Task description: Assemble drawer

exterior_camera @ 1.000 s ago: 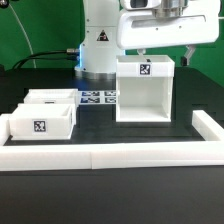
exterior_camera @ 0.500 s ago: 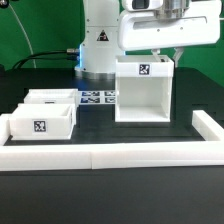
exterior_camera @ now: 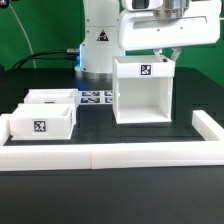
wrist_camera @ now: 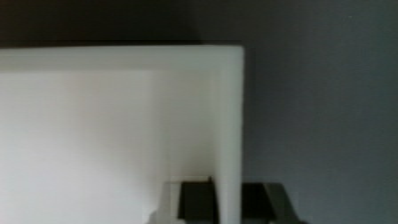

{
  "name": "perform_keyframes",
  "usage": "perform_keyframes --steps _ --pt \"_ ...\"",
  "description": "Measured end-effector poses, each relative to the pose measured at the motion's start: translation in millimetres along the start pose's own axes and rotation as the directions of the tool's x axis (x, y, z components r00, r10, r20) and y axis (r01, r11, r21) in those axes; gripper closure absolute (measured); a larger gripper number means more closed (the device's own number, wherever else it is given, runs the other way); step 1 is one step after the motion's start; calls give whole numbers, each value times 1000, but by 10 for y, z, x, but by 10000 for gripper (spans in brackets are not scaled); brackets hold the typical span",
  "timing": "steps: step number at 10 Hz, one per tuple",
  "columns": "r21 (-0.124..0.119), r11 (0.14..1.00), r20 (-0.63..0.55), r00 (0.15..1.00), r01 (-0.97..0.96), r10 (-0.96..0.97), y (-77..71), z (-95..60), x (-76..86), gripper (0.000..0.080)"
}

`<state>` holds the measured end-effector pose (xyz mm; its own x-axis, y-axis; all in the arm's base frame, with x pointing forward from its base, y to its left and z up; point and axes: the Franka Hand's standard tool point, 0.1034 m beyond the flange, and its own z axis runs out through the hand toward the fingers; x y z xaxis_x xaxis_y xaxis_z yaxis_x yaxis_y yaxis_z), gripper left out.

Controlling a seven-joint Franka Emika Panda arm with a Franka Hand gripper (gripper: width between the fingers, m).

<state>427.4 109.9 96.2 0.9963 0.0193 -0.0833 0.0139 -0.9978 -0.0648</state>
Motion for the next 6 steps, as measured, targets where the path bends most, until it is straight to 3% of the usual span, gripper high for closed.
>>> perform_keyframes --steps 2,3,4,6 --pt "1 1000 0 1000 19 -19 28 -13 6 762" --pt "3 998 -2 998 56 -56 136 -47 43 762" --pt "6 998 -1 998 56 -56 163 -45 132 762" --pt "18 999 -17 999 48 -48 173 -60 471 762"
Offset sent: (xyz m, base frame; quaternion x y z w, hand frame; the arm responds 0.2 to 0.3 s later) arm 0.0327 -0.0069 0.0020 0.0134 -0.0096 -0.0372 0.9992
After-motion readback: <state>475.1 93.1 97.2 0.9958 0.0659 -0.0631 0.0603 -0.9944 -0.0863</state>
